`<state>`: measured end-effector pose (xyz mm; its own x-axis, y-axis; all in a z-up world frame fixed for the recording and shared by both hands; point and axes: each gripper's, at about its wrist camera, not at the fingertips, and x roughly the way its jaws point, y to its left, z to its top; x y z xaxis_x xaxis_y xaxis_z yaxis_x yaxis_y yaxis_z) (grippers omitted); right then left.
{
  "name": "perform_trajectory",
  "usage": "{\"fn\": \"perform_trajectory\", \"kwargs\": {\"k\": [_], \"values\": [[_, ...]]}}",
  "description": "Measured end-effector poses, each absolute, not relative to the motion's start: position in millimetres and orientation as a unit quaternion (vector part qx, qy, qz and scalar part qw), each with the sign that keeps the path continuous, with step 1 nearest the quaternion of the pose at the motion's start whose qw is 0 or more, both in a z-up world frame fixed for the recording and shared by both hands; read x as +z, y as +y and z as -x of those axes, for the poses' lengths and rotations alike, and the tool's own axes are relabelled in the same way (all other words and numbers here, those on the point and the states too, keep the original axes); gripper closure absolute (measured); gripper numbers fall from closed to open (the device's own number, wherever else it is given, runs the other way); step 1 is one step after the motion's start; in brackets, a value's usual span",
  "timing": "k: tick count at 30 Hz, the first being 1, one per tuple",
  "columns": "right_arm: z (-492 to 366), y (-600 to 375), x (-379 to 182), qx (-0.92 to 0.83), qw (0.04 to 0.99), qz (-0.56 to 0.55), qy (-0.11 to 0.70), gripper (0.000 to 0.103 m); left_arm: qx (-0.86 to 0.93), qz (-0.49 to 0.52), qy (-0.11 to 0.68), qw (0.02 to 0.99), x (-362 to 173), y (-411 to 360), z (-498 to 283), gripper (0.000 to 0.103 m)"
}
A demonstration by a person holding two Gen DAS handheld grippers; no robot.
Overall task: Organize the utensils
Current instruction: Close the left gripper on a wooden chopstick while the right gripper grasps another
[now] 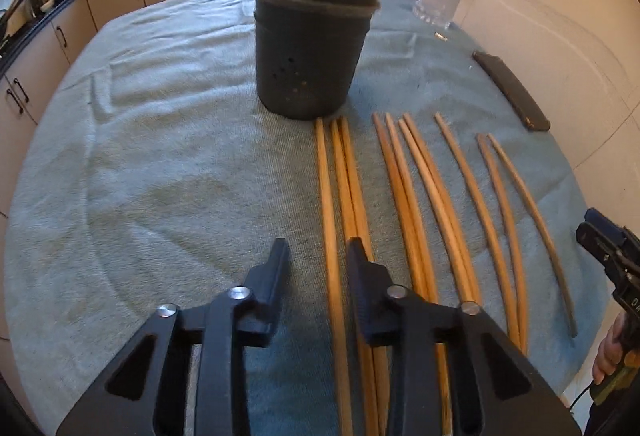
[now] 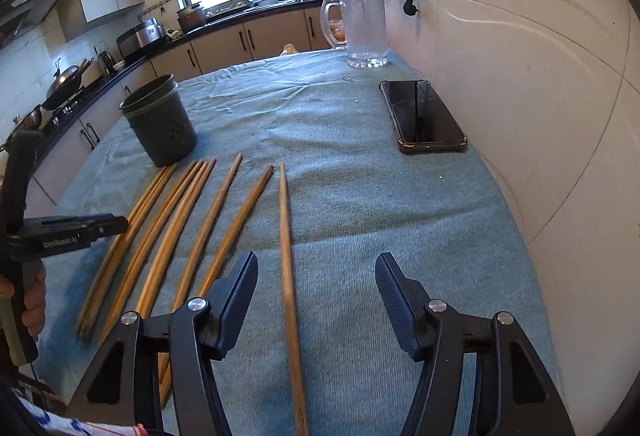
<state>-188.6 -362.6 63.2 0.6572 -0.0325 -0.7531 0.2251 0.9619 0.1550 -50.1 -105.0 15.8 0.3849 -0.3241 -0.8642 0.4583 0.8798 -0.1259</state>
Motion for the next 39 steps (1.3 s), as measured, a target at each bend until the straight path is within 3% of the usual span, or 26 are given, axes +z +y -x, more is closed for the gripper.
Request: {"fn": "perform_trajectory", "kwargs": {"k": [3,11,14,17,21,23,39], "values": [[181.3,-363.8,60.7,-0.070,0.900,-0.120,0.412,0.038,-0.237,-0.066,0.507,0.826,14.8,-104.4,46.4,0.083],[159.2,-349.2,46.2,-0.052,0.892,-0.087,0.440,0.038,-0.231,-0.084,0.510,0.824,14.2,-116.2,40.1,0.084],[146.7,-343.6,42.8,-0.043,0.890,-0.076,0.448,0.049,-0.217,-0.088,0.515,0.824,15.6,-118.7,35.9,0.096],[132.9,-341.4,38.2,-0.033,0.884,-0.075,0.460,0.061,-0.209,-0.062,0.527,0.821,17.4,-111.8,33.5,0.096],[121.4,-339.0,31.0,-0.036,0.880,-0.062,0.470,0.087,-0.190,-0.024,0.548,0.814,17.6,-88.5,32.0,0.096],[120.6,-343.1,31.0,-0.038,0.875,-0.069,0.478,0.094,-0.184,-0.010,0.557,0.810,17.7,-77.1,34.4,0.096],[112.1,-367.1,34.4,-0.048,0.837,-0.082,0.538,0.087,-0.179,-0.027,0.574,0.799,20.1,-67.0,18.9,0.096]]}}
